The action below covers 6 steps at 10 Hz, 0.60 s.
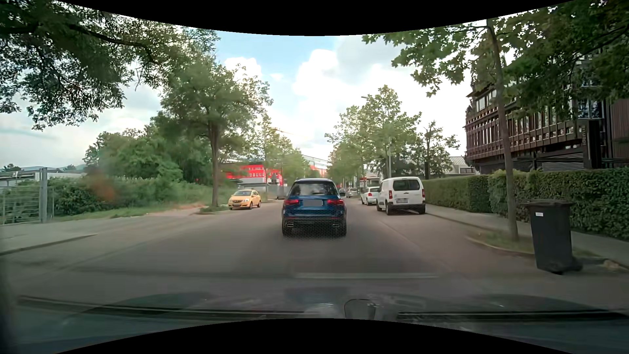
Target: Follow the waypoints while adhering to traffic rules and regulations
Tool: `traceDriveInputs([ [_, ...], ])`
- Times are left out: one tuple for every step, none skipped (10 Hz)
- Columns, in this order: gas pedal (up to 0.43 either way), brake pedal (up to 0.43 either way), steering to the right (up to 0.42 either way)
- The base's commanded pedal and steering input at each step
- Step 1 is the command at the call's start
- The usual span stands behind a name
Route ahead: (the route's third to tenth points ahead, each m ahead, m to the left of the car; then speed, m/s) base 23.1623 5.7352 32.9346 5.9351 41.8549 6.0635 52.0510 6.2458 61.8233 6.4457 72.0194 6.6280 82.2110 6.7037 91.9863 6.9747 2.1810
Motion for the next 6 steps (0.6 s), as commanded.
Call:
traceDriveInputs([
  [0.000,0.000,-0.006],
  [0.000,0.000,-0.006],
  [0.000,0.000,-0.005],
  [0.000,0.000,-0.006],
  [0.000,0.000,-0.006],
  [0.000,0.000,-0.005],
])
